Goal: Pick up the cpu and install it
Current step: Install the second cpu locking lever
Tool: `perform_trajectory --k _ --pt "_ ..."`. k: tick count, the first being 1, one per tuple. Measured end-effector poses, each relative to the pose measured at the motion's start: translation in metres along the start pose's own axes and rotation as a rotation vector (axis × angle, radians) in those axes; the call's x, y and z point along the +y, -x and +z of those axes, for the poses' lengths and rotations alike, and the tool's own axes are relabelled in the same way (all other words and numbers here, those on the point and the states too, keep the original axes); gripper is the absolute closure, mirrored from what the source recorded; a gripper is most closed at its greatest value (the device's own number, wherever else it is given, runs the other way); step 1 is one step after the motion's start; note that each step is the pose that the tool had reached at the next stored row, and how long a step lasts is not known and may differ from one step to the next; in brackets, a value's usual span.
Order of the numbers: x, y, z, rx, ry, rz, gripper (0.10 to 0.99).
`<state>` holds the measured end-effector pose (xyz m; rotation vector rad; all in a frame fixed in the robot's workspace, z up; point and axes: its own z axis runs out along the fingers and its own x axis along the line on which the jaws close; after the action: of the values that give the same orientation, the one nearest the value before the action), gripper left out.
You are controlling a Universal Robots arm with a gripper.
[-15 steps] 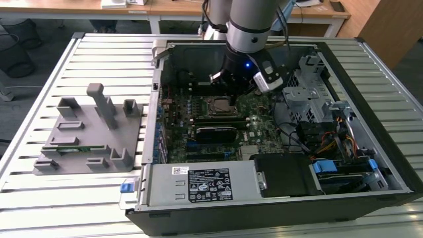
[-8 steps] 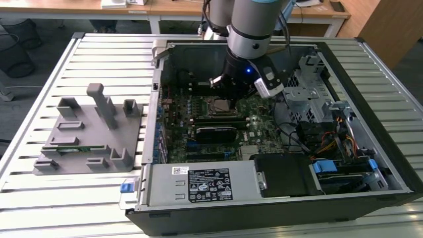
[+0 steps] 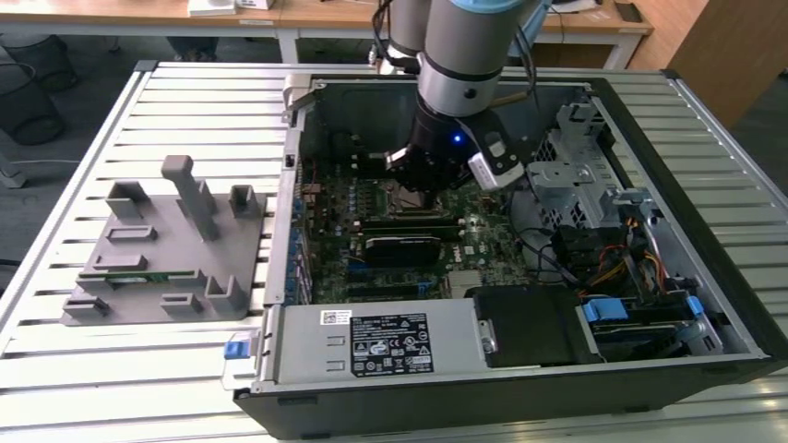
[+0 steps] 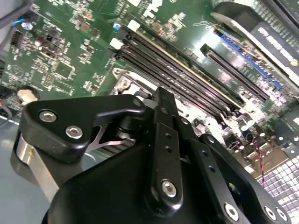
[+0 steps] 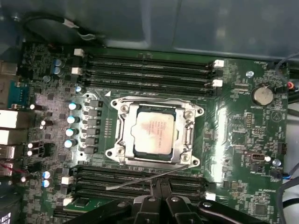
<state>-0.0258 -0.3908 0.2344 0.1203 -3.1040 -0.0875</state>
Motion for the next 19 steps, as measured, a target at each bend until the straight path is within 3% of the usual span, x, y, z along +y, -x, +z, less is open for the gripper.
perform_trajectory --k 8,13,19 --pt "-0.0004 -0.0179 0.0009 0.0000 0.000 0.000 0.980" --pt "-0.0007 -0.0196 0.0021 0.0009 0.018 -0.001 0.980" --pt "-0.0035 -0.0227 0.0088 0.0035 0.020 0.000 0.980"
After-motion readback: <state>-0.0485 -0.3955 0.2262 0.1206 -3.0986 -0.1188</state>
